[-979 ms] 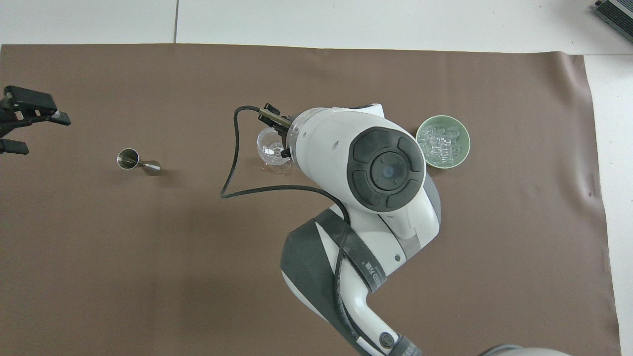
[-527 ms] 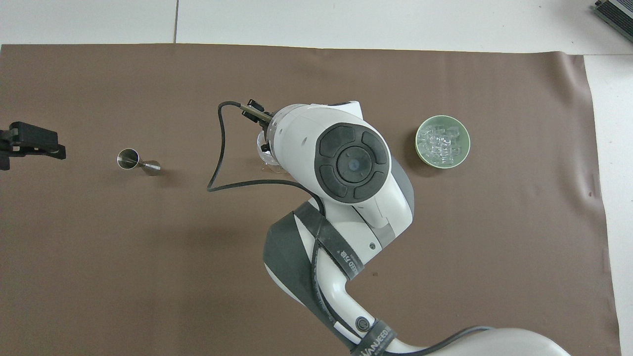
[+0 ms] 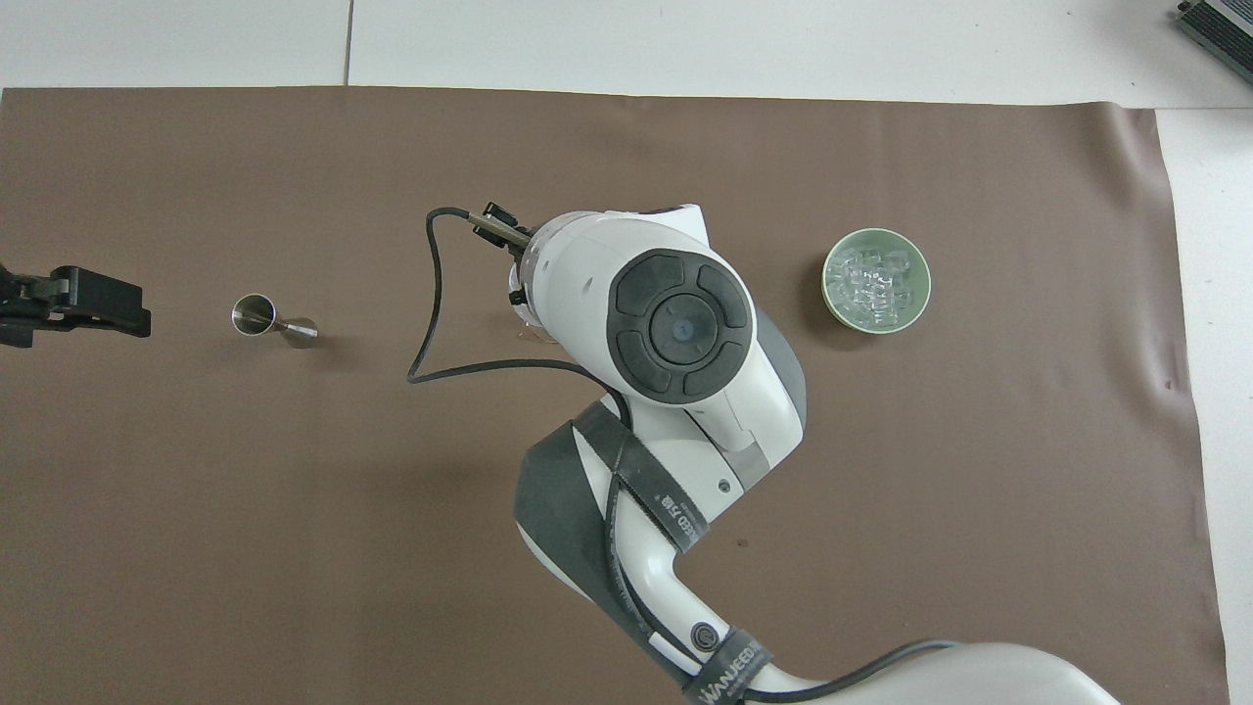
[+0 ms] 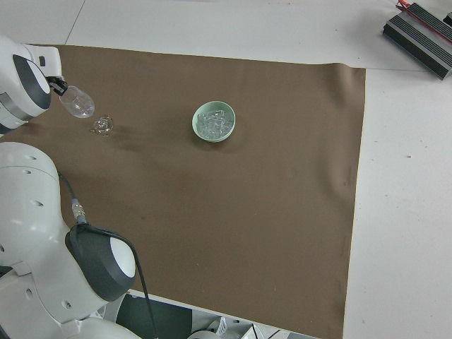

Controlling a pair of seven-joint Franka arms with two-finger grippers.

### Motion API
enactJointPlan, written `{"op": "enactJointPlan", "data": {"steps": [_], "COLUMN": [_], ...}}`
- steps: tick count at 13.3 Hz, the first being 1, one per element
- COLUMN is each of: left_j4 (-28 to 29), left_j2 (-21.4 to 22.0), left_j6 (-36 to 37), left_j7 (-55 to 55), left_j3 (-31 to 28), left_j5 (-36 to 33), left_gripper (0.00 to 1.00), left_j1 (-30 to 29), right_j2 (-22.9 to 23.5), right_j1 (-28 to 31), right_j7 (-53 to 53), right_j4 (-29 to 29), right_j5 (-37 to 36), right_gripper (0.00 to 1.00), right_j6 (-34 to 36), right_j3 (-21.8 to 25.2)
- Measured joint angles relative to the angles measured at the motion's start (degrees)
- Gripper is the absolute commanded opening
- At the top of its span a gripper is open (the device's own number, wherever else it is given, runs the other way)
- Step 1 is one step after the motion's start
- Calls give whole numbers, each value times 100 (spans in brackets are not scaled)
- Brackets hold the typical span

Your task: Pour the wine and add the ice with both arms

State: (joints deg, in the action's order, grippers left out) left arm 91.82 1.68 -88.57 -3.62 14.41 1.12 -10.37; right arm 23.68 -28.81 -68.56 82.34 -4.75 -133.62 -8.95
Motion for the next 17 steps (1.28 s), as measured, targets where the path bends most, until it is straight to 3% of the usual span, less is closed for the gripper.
{"op": "enactJointPlan", "data": {"steps": [5, 12, 17], "left_j4": [14, 14, 11], "left_j2": [12, 55, 55], "left_j6": [209, 273, 32], "left_j7": [1, 1, 173], "left_j3": [-649, -734, -774], "left_j5": [-1, 44, 484], "left_gripper": [100, 100, 100], "left_j1": [726, 740, 733], "right_j2": [32, 64, 78], "right_j1": [-1, -11, -12], "right_j7": [-3, -68, -69], "right_j4": [57, 179, 213], "right_j5": [0, -9, -11], "right_gripper": [10, 10, 12], "right_j6": [0, 0, -7], "right_j3": [17, 2, 1]}}
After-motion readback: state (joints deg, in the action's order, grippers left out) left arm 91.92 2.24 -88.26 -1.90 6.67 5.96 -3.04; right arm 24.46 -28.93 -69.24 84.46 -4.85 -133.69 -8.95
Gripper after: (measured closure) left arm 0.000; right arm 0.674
